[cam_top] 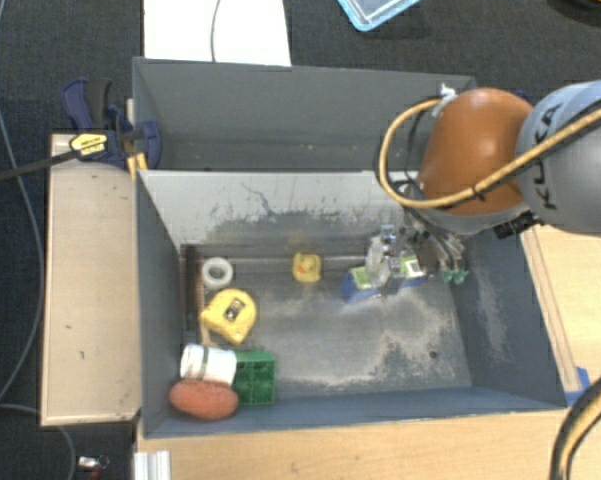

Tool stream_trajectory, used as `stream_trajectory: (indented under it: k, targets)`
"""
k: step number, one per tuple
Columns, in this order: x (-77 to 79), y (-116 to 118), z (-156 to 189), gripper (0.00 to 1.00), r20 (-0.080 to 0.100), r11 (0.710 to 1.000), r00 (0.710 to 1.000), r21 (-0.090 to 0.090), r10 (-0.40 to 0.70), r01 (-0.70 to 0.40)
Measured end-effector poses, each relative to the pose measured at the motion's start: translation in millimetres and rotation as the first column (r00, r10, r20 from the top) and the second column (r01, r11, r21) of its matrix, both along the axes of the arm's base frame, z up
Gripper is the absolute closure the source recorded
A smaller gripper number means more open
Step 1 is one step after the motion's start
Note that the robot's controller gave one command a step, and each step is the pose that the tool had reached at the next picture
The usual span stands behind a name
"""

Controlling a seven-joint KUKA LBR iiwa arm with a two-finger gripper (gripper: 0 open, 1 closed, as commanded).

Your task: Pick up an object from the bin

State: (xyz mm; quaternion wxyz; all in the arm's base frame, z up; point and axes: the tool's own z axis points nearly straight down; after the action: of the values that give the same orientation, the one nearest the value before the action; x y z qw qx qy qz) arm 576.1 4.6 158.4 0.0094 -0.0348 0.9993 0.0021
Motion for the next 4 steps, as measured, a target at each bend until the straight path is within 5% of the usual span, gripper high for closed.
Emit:
stream_trajectory:
  k: [1,2,4]
  targets:
    - [-3.5,-17,-10,1.00,-0.001,0.996,0.996,-0.002,0.085,-0.085]
    - [9.9,-16,-53,1.00,0.005,0.971,0.971,-0.006,0.240,-0.240]
    - [16.3,-17,-40,1.00,0.018,0.977,0.977,-0.006,0.213,-0.212]
